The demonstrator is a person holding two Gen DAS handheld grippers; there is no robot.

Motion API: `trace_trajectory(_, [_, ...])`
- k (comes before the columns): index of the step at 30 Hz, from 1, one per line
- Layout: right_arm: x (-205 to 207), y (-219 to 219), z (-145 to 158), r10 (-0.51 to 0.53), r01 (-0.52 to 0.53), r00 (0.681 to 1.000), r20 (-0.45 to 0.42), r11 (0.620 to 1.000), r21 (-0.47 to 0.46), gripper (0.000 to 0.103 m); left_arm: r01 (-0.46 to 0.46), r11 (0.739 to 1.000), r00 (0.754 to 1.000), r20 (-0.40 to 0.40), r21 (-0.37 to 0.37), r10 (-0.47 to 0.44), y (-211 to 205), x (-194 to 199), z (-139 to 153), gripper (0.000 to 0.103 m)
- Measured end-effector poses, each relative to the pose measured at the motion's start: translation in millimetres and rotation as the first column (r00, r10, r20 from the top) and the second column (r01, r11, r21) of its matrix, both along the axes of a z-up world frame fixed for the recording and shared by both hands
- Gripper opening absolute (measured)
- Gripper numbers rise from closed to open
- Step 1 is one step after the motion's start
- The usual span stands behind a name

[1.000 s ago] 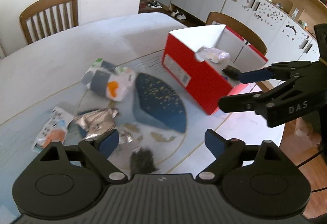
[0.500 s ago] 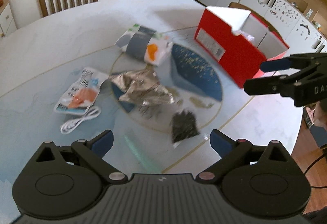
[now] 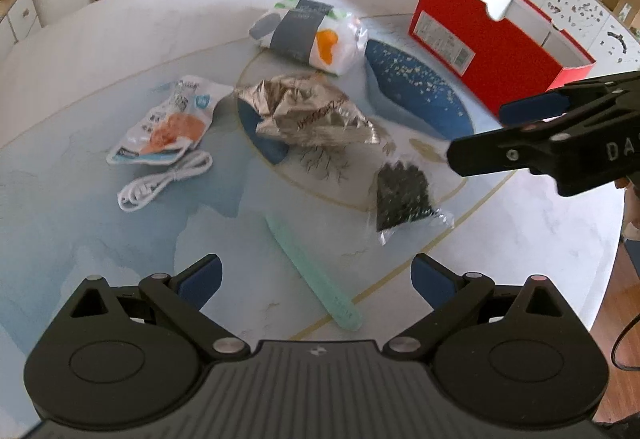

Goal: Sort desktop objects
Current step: 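Move the right tool to the black seaweed bag while the left tool reaches the mint-green stick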

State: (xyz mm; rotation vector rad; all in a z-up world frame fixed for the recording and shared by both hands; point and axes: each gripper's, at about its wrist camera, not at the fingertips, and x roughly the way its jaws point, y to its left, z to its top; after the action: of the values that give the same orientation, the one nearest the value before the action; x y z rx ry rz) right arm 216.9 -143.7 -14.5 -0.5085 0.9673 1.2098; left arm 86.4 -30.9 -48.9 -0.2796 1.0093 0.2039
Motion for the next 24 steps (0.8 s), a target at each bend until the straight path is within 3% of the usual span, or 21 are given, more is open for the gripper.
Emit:
trace_trajectory(15, [-16, 25, -39, 0.023, -0.023, 1.0, 0.002, 0.997, -0.072, 0.096, -0.053, 0.996, 0.998, 0.031, 0.066, 0.052, -5, -2, -18, 0.1])
trace_trajectory(24, [-21, 35, -51, 0.046, -0.047, 0.999, -0.012, 0.994, -0.1, 0.093, -0.002, 0.992, 1.0, 0.019, 0.125, 0.0, -19, 1, -21, 0.078])
